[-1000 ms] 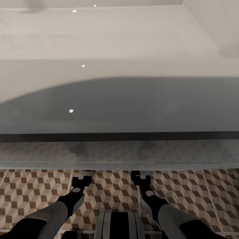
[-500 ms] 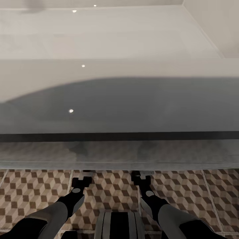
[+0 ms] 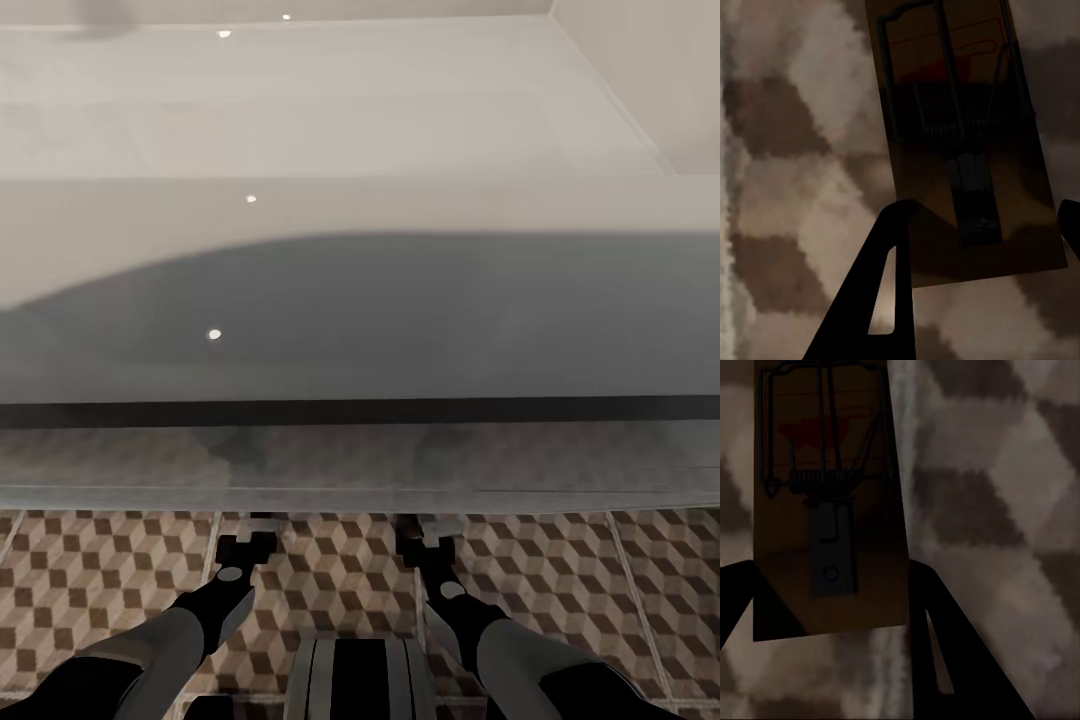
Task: Take the four mousetraps from the cabinet in the bathroom and place them on the bathroom floor. Make sure all four end up on the same floor surface, and ensure that at least two of them are either under or directly next to the same bathroom sink.
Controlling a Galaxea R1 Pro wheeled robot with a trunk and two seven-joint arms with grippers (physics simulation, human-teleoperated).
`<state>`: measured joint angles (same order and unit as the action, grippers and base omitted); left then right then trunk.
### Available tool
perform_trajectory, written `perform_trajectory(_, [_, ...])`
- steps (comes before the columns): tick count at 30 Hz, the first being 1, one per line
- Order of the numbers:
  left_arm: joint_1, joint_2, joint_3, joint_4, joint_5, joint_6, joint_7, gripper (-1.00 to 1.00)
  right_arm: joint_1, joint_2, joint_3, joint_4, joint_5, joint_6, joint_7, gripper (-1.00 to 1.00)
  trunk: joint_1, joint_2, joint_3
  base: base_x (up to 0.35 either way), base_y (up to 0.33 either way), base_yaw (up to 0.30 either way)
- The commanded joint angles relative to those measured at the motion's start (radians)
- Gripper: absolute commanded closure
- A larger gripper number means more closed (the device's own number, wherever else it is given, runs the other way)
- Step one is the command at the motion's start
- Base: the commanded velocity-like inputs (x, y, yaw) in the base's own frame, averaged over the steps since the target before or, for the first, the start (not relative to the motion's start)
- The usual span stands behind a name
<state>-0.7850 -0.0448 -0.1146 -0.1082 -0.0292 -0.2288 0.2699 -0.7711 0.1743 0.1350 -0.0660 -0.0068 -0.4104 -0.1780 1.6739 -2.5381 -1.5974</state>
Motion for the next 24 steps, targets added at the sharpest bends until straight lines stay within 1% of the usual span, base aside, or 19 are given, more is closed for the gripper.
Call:
perform_trajectory(1, [0.000,0.000,-0.005,0.002,0.000,-0.001,0.009,1.00,-0.001,0.000,0.009,0.003,-0.003,-0.002,-0.011,1.00,0.000,0.000,-0.001,0.000,0.000,0.000])
perform_trajectory(24, [0.000,-0.001,-0.005,0.002,0.000,-0.004,0.009,1.00,-0.001,0.000,0.009,0.008,-0.002,-0.002,-0.009,1.00,0.000,0.000,-0.001,0.000,0.000,0.000])
